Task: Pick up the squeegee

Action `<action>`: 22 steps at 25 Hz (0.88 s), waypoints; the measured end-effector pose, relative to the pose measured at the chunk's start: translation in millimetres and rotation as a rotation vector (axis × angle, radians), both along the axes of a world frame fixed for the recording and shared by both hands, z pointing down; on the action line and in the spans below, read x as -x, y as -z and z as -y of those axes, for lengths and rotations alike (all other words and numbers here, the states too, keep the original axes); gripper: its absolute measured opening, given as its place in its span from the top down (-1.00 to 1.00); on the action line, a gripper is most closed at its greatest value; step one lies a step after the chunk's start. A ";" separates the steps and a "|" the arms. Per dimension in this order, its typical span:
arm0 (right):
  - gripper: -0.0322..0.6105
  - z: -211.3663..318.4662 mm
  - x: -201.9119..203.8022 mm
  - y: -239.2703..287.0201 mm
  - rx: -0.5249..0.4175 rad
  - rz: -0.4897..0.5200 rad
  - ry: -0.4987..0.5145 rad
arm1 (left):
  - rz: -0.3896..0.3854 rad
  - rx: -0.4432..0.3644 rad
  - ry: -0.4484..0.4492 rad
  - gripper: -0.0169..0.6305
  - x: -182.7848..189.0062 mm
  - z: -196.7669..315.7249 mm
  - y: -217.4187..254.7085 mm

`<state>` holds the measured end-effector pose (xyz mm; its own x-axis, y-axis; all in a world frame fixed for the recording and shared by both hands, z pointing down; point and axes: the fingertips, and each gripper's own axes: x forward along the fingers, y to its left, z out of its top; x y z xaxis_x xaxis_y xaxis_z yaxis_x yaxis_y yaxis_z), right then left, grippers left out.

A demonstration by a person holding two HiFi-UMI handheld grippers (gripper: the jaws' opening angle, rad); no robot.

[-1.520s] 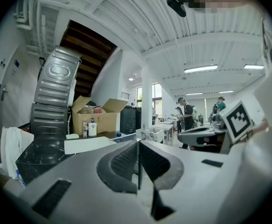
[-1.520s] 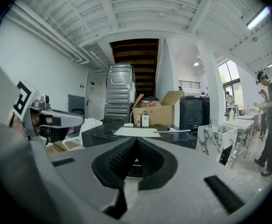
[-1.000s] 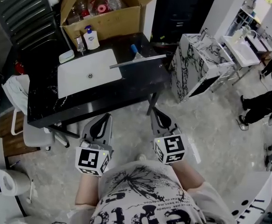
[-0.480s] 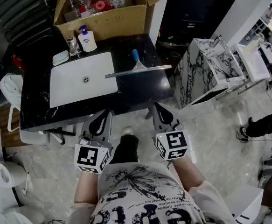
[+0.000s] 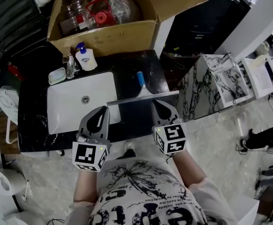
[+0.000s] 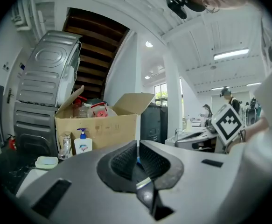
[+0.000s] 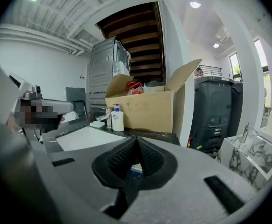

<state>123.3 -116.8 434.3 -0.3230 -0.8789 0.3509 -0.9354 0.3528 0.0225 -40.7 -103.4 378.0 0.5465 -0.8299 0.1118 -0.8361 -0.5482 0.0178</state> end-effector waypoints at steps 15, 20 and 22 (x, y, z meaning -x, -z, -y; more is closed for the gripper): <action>0.55 120.9 4.2 -99.6 0.384 -0.069 0.081 | 0.025 0.084 0.110 0.89 19.5 92.2 -32.1; 0.33 140.6 -3.0 -143.1 0.548 -0.091 0.054 | 0.016 0.134 0.160 0.89 24.0 98.8 -46.2; 0.30 147.5 -5.7 -156.5 0.600 -0.095 0.038 | 0.023 0.148 0.168 0.89 24.1 102.3 -50.2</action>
<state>129.0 -264.3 590.8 -0.2933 -0.5072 0.8103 -0.9254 0.3633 -0.1076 -64.8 -205.7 428.1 0.3983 -0.8827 0.2495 -0.9165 -0.3943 0.0679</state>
